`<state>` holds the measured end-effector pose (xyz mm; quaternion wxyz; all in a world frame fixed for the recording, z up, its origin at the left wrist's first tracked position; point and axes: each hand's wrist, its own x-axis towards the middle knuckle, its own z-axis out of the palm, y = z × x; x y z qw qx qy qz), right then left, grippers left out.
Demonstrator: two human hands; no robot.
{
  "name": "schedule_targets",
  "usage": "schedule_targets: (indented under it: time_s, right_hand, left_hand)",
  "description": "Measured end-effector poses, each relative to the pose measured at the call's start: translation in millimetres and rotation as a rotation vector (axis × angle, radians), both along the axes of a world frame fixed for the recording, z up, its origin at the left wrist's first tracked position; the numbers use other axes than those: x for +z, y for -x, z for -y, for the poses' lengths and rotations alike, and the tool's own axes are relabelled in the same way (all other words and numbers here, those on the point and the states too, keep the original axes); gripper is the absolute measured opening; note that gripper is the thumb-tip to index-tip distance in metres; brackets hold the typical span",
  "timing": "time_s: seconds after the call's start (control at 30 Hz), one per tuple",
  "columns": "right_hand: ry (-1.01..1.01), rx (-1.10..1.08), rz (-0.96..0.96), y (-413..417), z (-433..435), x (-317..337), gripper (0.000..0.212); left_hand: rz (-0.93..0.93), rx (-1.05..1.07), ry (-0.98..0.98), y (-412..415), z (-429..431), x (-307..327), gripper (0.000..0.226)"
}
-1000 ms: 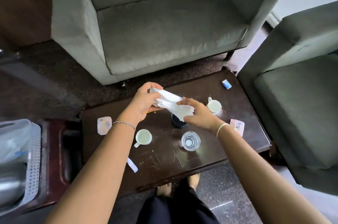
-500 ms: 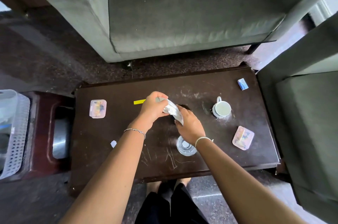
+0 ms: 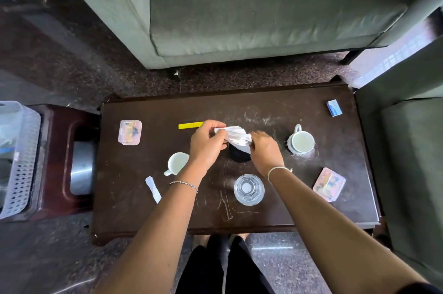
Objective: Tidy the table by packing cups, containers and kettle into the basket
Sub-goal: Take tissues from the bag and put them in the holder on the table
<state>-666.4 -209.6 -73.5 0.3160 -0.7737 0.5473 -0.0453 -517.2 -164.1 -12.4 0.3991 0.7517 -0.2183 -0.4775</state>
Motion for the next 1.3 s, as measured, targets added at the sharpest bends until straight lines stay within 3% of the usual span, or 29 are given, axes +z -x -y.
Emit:
schedule_targets:
  time_s: [0.17, 0.27, 0.37, 0.53, 0.7, 0.87, 1.1, 1.3]
  right_hand:
    - [0.064, 0.143, -0.089, 7.2, 5.4, -3.8, 0.010]
    - [0.031, 0.224, -0.085, 13.3, 5.0, -5.9, 0.026]
    - [0.051, 0.239, -0.118, 14.9, 5.4, -8.3, 0.039]
    - [0.099, 0.184, -0.117, 10.1, 3.8, -7.9, 0.016]
    - [0.128, 0.181, -0.077, 6.4, 2.5, -16.0, 0.030]
    - [0.267, 0.270, -0.136, 10.4, 1.8, -17.8, 0.025]
    - [0.140, -0.033, 0.120, 29.1, -17.0, -24.7, 0.054]
    - [0.035, -0.154, 0.172, 29.7, -20.7, -24.8, 0.037]
  left_hand:
    - [0.040, -0.037, -0.006, 0.7, -8.2, -8.7, 0.040]
    - [0.077, -0.046, -0.018, 1.2, -10.3, -14.4, 0.044]
    - [0.136, -0.030, 0.001, 2.1, -10.0, -15.1, 0.041]
    - [0.242, -0.073, 0.039, 5.6, -10.1, -13.0, 0.029]
    - [0.324, -0.138, 0.010, 4.7, -9.7, -16.3, 0.023]
    - [0.353, -0.187, 0.036, 10.1, -7.7, -22.8, 0.023]
    - [0.281, -0.313, -0.014, 19.2, -10.0, -33.7, 0.038]
    - [0.127, 0.020, -0.064, 21.9, -11.5, -41.8, 0.026]
